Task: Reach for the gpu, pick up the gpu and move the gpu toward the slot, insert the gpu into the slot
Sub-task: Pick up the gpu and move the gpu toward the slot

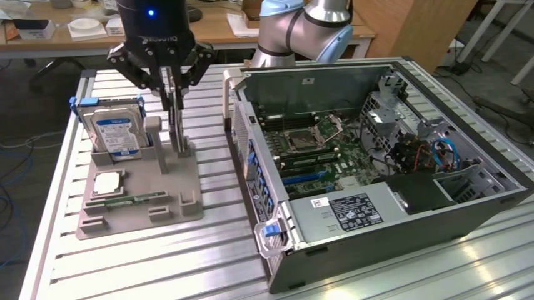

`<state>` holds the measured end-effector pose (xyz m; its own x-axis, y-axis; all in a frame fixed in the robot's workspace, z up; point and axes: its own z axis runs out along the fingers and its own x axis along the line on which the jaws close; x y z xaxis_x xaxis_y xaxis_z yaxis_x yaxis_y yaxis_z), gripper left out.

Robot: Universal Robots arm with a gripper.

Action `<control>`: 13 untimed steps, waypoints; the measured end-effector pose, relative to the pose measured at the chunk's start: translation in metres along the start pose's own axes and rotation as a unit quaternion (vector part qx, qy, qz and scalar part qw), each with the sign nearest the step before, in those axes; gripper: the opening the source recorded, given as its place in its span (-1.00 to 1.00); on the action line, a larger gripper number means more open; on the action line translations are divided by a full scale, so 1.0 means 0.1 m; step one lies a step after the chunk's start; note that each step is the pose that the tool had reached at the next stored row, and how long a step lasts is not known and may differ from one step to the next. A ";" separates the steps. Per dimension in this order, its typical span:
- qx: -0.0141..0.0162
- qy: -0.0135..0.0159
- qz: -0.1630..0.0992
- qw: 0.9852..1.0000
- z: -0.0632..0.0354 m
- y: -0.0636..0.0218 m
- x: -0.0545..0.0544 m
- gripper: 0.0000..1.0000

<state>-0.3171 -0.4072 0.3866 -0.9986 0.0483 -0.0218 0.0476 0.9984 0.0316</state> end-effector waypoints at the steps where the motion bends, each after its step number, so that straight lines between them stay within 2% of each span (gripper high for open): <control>1: 0.000 0.000 0.000 1.000 -0.028 0.001 0.00 -0.49; 9: 0.000 0.000 0.000 1.000 -0.260 0.008 -0.01 -0.49; 13: 0.000 0.000 0.000 1.000 -0.337 0.011 -0.01 -0.49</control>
<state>-0.3171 -0.4072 0.4203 -0.9986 0.0484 -0.0218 0.0477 0.9984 0.0316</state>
